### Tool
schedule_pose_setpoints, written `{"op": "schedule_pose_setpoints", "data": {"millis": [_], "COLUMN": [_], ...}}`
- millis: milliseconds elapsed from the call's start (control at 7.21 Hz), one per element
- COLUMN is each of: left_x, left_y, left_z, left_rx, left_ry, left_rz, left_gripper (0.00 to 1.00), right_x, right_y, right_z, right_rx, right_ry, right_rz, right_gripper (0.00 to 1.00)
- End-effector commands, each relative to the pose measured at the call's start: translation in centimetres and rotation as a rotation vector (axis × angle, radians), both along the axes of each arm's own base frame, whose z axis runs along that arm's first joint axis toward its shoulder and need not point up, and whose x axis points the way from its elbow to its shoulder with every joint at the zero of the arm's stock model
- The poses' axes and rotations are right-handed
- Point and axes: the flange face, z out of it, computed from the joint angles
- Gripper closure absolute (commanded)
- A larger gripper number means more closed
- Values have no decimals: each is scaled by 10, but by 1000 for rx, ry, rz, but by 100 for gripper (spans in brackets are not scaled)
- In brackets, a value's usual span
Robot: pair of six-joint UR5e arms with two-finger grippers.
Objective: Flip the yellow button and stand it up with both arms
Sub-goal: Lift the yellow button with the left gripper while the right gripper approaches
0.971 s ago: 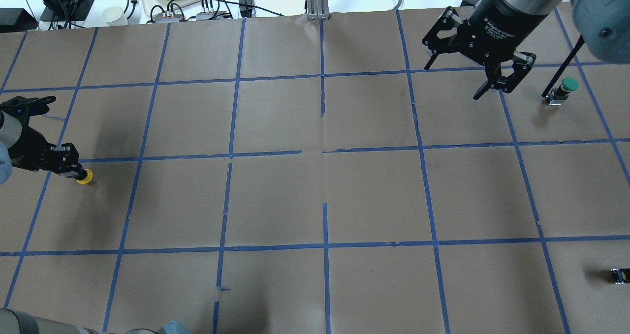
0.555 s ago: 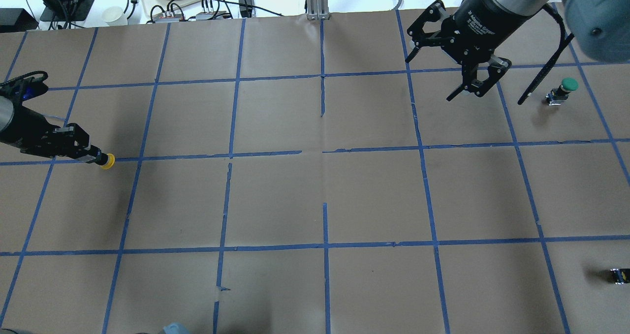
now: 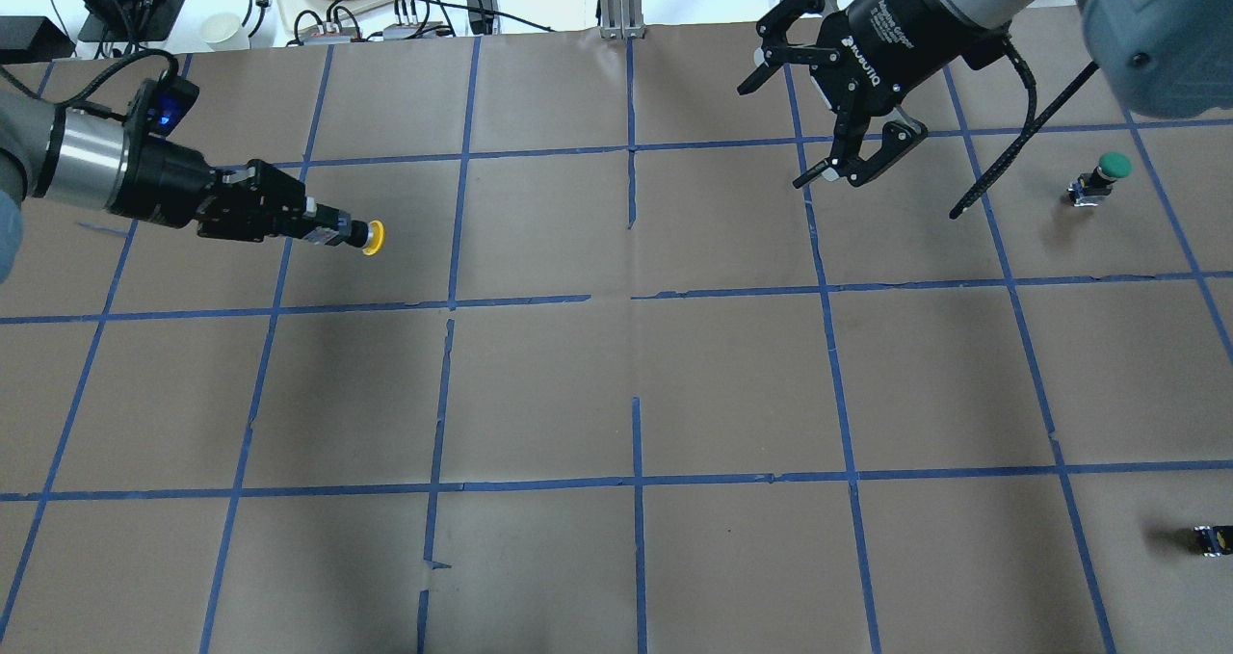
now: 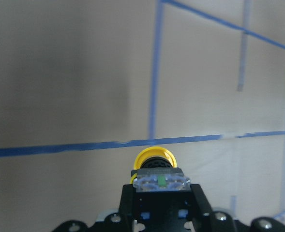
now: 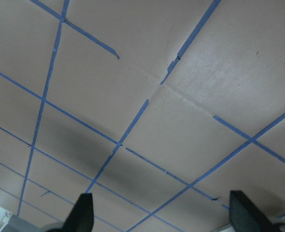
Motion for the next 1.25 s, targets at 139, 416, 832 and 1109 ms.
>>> {"op": "schedule_pose_setpoints", "data": {"millis": [139,416,832,1109], "left_x": [-107,-120,-128,-130], "left_y": [25,25,41,41], "left_z": [85,104,135,141], "left_rx": [-4,11,57,56], "left_ry": [313,512,691,749], "left_rz": [58,97,151,150], "left_gripper": [98,98,98,98], "right_x": [16,28,88,95], "right_y": [4,10,26,25], "right_z": [15,35,49,62], "right_rx": [61,100,112,101], "right_ry": [-178,-300,-333,-414], "right_rz": [-86,-148,-111,-113], "right_gripper": [0,0,0,0]}}
